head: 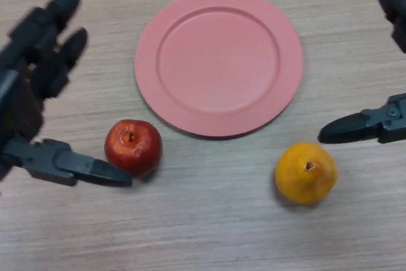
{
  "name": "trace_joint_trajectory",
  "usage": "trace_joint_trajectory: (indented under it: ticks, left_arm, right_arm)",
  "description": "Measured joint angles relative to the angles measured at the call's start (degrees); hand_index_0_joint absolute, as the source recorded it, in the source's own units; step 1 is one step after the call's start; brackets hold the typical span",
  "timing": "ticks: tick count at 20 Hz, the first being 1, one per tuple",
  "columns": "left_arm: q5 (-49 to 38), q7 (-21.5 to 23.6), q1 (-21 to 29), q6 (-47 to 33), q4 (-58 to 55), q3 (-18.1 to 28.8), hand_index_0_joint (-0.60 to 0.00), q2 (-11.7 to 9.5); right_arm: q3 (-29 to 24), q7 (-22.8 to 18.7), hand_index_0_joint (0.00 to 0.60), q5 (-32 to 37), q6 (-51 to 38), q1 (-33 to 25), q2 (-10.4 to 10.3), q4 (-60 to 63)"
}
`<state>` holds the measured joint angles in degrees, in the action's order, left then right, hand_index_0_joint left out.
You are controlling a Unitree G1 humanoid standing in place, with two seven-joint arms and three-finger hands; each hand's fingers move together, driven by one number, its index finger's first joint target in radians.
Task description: Pick up the red apple and place it on the plate
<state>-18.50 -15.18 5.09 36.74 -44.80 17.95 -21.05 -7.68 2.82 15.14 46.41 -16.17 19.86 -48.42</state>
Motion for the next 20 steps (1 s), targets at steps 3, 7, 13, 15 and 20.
trace_joint_trajectory:
  ticks: [3,7,13,15,20]
  left_arm:
    - [0.01,0.02,-0.91,-0.02,-0.58,0.96,0.0,1.54]
    - [0.16,0.01,-1.09,-0.17,-0.52,0.88,0.0,1.5]
    - [6.78,-0.27,-4.97,-14.35,9.08,0.41,0.0,4.63]
    - [11.79,-0.91,-6.91,-23.09,17.81,-0.27,0.0,5.28]
    - [14.89,-1.59,-8.93,-35.55,33.06,-7.16,0.0,7.47]
  right_arm:
    - [0.21,-0.01,0.0,0.49,1.3,-0.32,-0.38,-1.29]
    - [0.21,-0.22,0.0,1.57,1.42,-0.44,-0.39,-1.78]
    - [2.05,-0.63,0.0,1.57,1.41,-0.42,-1.2,-1.67]
    - [3.02,-2.17,0.0,0.95,1.37,-0.45,-1.54,-1.57]
    - [7.04,-2.51,0.0,-1.93,1.35,-0.72,-4.67,-0.26]
